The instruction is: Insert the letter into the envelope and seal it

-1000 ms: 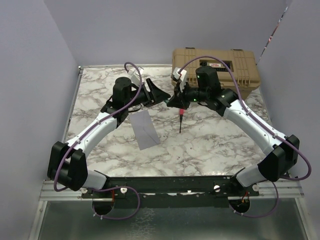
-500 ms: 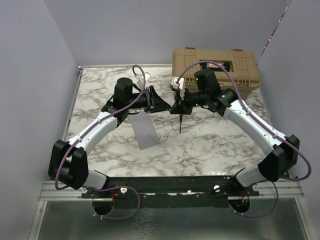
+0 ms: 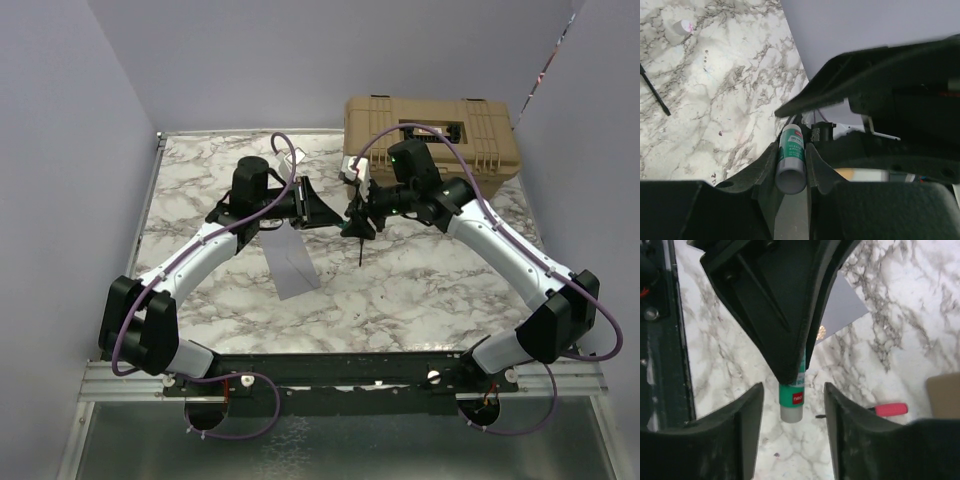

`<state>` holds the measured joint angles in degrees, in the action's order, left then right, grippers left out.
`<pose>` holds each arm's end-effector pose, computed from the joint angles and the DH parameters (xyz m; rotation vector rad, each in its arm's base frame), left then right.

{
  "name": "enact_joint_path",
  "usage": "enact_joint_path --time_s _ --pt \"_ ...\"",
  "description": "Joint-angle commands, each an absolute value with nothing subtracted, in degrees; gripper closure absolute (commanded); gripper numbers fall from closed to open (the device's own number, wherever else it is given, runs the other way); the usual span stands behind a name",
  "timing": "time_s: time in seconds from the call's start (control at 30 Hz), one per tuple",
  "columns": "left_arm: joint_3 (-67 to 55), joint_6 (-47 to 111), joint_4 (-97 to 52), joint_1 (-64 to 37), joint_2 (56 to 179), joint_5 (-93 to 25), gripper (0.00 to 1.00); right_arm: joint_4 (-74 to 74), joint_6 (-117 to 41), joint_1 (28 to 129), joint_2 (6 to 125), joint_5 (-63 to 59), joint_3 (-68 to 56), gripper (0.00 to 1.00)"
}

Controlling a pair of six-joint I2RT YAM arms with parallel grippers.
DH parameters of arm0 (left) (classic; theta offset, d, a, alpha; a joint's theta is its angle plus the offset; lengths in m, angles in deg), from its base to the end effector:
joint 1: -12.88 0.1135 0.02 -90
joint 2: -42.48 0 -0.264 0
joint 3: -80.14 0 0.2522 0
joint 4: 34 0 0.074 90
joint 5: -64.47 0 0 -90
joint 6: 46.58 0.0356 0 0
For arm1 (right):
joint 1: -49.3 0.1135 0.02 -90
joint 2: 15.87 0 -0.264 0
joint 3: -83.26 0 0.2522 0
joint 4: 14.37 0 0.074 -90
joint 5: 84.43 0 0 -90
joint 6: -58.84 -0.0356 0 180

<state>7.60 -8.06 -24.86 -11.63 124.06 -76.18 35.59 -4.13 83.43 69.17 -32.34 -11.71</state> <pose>0.2817 -0.1587 0.3049 0.2043 2.1484 -1.6714 0.2557 0.1998 0.3543 -1.4150 1.7060 0.8134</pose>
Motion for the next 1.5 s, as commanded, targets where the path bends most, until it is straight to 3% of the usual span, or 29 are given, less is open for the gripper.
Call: enact_joint_path --time_s 0.0,0.13,0.23,0.37,0.53,0.8,1.17,1.47 --pt "5.88 -2.33 -19.67 -11.49 123.61 -68.62 1.00 34.52 -10.14 83.54 67.17 -28.59 -12.59 0.35" --pt "5.32 0.68 -9.05 -9.25 123.98 -50.00 1.00 33.64 -19.82 83.31 65.34 -21.76 -9.63 0.31" --pt "6.65 1.57 -6.85 -8.37 123.87 -40.70 1.00 27.99 -29.82 83.27 62.41 -8.54 -2.76 0.31" --pt "7.66 3.74 -6.16 -8.04 123.48 -37.02 1.00 28.48 -43.91 81.38 62.68 13.95 2.16 0.31" --pt "8.01 4.40 -6.00 -7.95 123.85 -37.06 1.00 32.29 -52.63 77.82 67.96 26.15 2.84 0.31" --pt "8.08 4.81 -6.05 -7.95 123.82 -38.08 1.00 25.24 -54.54 74.60 78.36 25.79 5.40 0.32" --pt "8.99 5.10 -6.01 -7.10 122.23 -38.08 1.00 18.00 -52.62 73.81 86.71 24.13 5.16 0.51" --pt "9.51 5.01 -6.00 -6.22 121.75 -38.64 1.00 15.42 -50.35 73.56 89.11 26.66 4.76 0.57"
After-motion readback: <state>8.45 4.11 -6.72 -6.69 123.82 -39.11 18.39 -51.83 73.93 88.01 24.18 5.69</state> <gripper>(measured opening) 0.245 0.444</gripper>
